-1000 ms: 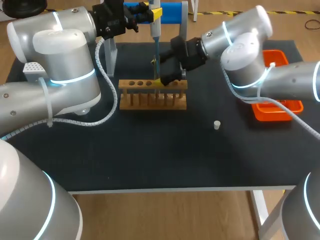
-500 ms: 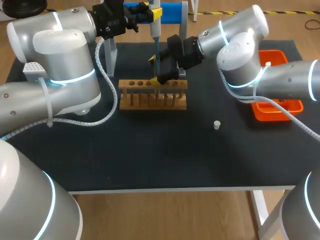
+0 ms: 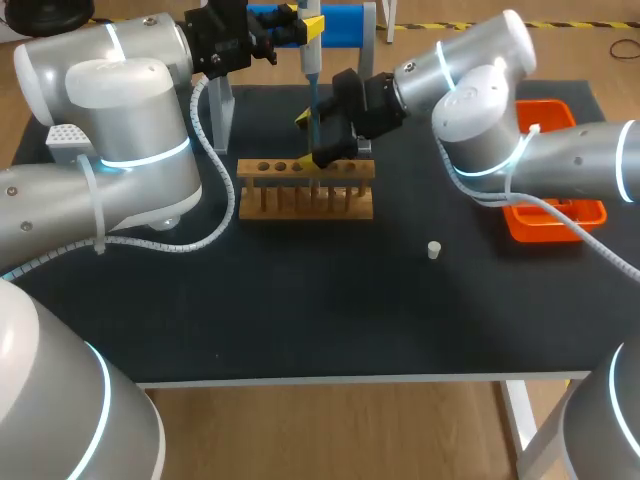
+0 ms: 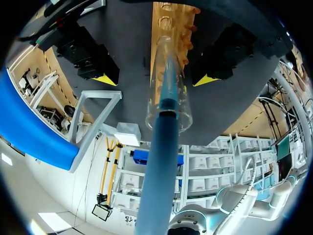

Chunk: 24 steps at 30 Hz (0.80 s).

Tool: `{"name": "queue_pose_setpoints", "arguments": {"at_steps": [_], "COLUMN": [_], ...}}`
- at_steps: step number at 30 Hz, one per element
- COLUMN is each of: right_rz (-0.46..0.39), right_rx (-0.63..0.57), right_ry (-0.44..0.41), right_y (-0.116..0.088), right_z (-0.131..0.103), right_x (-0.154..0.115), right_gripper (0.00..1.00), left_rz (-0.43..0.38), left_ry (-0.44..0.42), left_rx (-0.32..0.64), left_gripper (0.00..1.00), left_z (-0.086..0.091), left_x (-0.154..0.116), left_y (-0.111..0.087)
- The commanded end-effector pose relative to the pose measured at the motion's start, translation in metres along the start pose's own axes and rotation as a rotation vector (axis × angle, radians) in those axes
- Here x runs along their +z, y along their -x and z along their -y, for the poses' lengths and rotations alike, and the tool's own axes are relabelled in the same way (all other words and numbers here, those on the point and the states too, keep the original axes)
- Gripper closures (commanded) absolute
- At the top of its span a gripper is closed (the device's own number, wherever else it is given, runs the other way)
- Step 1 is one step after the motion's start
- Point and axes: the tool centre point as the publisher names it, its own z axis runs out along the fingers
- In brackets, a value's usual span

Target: Invert the test tube, pick up the pipette, mount the tip to pipette, aspirate from beaker and dispense into the tube, eject the tip, return the pipette, and cap with the stopper.

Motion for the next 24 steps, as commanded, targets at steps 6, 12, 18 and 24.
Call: {"name": "queue_pose_setpoints", "arguments": {"at_steps": [6, 12, 18, 24], "right_rz": [-0.003, -0.003, -0.003, -0.003], "right_rx": [0.0, 0.0, 0.0, 0.0], "right_ry": [-0.003, -0.003, -0.003, -0.003], "right_y": [0.001, 0.001, 0.001, 0.001], "right_z": [0.0, 0.0, 0.0, 0.0], "right_x": [0.0, 0.0, 0.0, 0.0], "right_gripper": [0.0, 0.0, 0.0, 0.0], "left_rz": [0.002, 0.007, 0.011, 0.014], "left_ry": [-0.003, -0.005, -0.003, 0.002], "left_rx": [0.002, 0.011, 0.018, 0.029], "left_gripper": [1.0, 1.0, 1.0, 1.0], "left_z": [0.001, 0.005, 0.008, 0.013], "left_x": [0.0, 0.0, 0.0, 0.0], "left_y": [0.0, -0.002, -0.004, -0.005]}}
